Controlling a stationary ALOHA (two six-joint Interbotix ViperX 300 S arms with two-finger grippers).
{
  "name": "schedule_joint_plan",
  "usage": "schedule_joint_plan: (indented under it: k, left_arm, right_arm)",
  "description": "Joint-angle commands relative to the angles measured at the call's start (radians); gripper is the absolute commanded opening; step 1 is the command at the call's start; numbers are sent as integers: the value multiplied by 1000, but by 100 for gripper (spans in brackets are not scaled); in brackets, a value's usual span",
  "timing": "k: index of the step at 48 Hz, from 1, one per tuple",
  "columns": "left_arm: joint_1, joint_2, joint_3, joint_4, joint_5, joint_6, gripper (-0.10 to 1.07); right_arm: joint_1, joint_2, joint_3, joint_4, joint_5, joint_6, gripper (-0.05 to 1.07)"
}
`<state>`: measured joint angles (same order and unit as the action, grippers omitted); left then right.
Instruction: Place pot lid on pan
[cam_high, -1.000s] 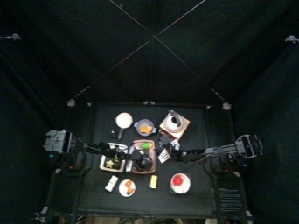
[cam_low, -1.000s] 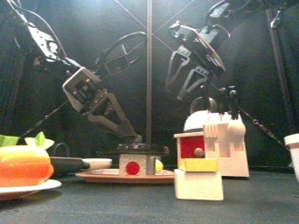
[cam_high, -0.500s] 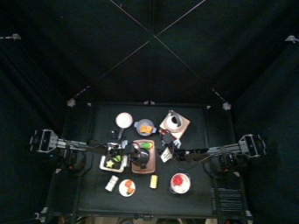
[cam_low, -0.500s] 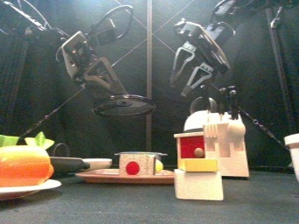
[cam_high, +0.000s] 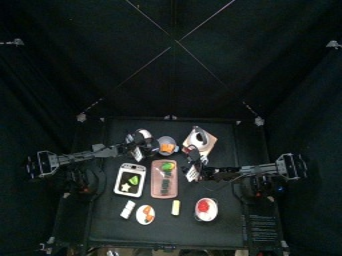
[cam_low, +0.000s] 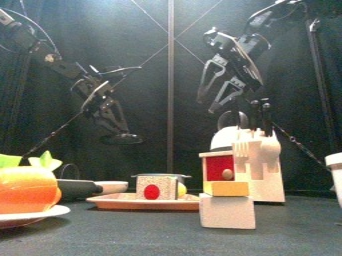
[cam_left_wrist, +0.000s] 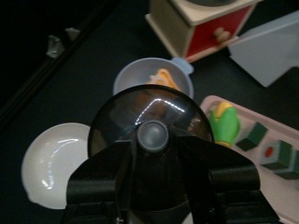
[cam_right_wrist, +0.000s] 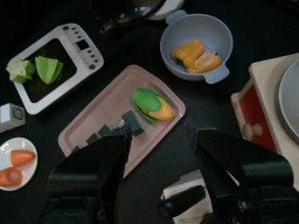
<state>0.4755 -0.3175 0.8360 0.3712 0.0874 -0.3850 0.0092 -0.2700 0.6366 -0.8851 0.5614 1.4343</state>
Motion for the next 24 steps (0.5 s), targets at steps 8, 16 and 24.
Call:
schedule_joint_plan:
  k: [8, 16, 24]
  left_arm:
    - [100, 71, -18, 23, 5, 0, 71]
    - [147, 167, -37, 35, 14, 0, 71]
    - [189, 181, -37, 54, 6, -3, 71]
  right_arm:
    - [-8, -64, 38, -15, -18, 3, 86]
    - [-25, -77, 49, -17, -18, 3, 86]
    - [-25, -86, 55, -14, -18, 3, 86]
